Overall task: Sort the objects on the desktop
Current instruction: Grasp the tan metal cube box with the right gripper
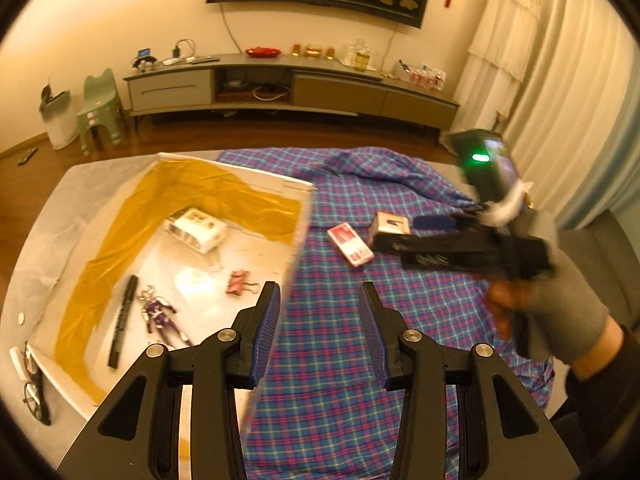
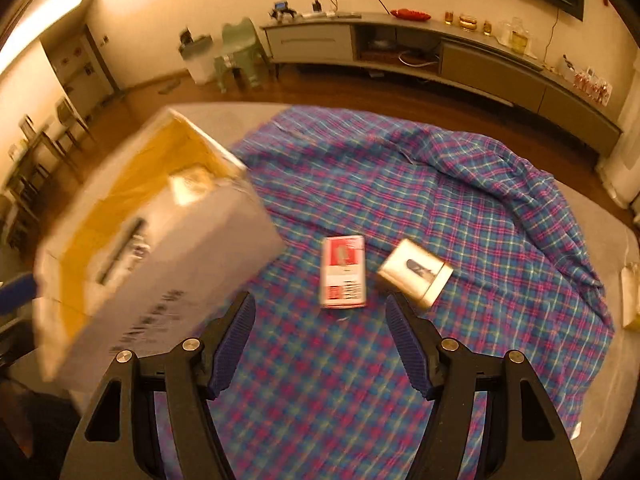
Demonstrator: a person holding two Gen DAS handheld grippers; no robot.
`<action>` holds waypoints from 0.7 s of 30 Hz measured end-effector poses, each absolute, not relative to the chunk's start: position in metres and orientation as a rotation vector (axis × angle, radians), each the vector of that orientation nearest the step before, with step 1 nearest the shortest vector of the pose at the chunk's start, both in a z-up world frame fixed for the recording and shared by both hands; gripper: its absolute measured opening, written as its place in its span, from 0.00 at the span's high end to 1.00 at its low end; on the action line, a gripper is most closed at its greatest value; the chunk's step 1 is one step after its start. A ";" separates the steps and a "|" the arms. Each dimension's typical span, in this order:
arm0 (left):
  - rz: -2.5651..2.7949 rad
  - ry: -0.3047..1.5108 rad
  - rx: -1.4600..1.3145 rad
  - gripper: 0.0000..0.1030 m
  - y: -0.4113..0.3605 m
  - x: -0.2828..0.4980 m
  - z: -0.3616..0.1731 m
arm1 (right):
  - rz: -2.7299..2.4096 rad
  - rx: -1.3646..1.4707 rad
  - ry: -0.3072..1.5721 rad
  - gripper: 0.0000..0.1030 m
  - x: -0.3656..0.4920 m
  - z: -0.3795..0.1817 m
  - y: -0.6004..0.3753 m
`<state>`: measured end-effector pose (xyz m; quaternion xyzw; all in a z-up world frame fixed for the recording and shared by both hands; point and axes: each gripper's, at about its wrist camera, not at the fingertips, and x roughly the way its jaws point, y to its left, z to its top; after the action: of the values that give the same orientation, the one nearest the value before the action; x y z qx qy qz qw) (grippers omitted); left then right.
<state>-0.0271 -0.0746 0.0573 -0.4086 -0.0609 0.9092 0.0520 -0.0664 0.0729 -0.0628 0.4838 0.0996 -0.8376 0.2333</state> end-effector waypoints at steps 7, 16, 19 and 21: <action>2.646 -0.252 -1.350 0.58 -0.040 -0.076 0.025 | -2.395 1.487 0.036 0.32 -0.124 -0.105 0.102; 2.583 -0.362 -1.529 0.58 -0.017 -0.136 -0.026 | -2.363 1.470 0.036 0.37 -0.139 -0.136 0.114; 2.572 -0.432 -1.551 0.58 -0.011 -0.156 -0.038 | -2.365 1.449 0.051 0.50 -0.131 -0.130 0.140; 2.579 -0.462 -1.561 0.58 -0.007 -0.169 -0.045 | -2.367 1.455 0.080 0.50 -0.127 -0.130 0.156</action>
<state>-0.1691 -0.0074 -0.0446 -0.5114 -0.1513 0.8447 0.0455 -0.1267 0.1559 -0.1299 0.5150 0.0282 -0.8376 0.1799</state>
